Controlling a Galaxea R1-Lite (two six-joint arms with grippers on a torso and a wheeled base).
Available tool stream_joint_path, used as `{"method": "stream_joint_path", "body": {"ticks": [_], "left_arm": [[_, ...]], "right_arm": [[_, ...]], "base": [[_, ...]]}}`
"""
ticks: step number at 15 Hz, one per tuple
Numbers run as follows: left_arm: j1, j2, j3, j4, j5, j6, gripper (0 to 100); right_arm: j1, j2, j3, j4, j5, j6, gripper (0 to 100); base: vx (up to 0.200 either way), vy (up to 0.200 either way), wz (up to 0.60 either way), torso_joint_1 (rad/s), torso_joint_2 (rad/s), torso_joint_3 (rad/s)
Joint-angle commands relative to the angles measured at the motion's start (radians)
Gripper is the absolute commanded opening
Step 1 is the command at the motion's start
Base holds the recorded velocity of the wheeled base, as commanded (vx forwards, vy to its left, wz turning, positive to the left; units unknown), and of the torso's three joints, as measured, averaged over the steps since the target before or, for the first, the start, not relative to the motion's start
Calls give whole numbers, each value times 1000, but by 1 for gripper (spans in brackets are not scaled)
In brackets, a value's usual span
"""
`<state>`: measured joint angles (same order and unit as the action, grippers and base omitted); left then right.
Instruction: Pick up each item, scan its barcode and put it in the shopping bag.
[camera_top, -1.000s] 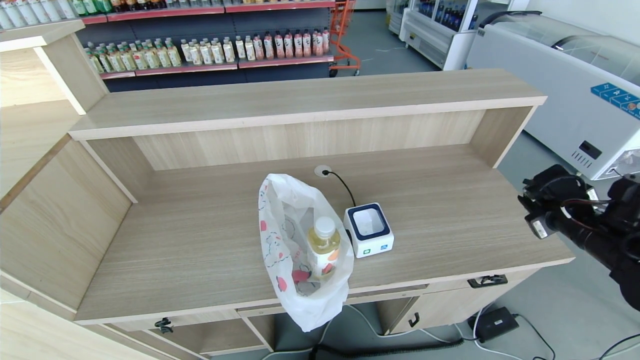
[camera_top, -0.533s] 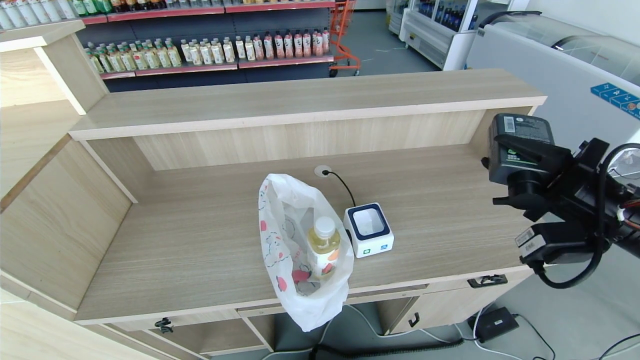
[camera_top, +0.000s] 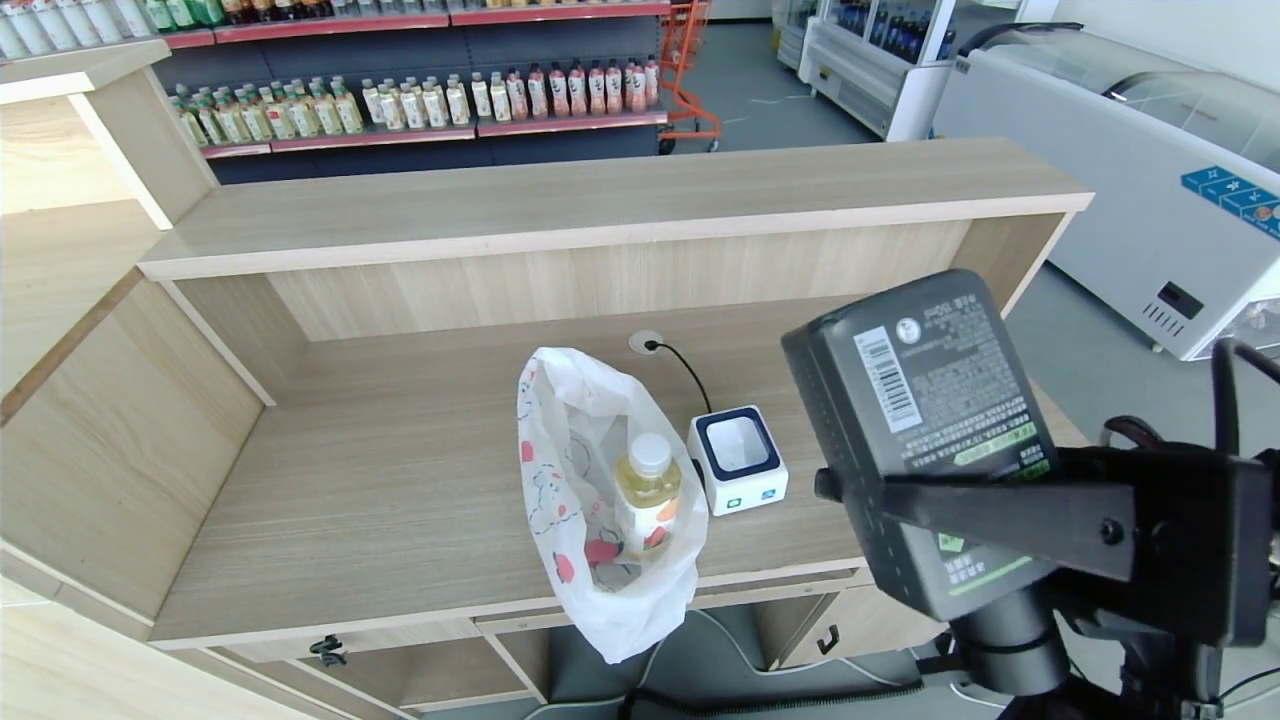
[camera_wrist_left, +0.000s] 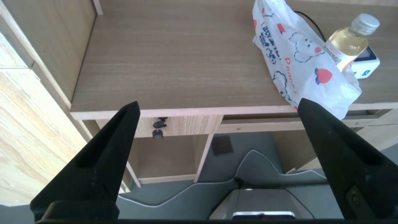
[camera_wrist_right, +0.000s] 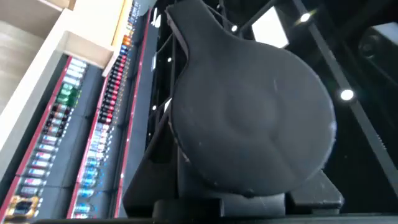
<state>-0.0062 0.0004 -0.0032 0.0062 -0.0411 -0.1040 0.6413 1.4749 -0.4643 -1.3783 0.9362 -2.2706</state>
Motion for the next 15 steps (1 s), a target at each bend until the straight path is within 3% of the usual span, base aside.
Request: {"method": "stream_joint_path", "body": {"ticks": [1, 8, 15], "left_arm": [[0, 0, 0, 0, 0, 0, 100], [0, 0, 0, 0, 0, 0, 100], [0, 0, 0, 0, 0, 0, 100]], "right_arm": [[52, -1, 7, 2, 9, -6, 0], [72, -51, 15, 159, 47, -21, 0], [72, -87, 21, 194, 73, -32, 0]], "base": [[0, 0, 0, 0, 0, 0], [0, 0, 0, 0, 0, 0], [0, 0, 0, 0, 0, 0]]}}
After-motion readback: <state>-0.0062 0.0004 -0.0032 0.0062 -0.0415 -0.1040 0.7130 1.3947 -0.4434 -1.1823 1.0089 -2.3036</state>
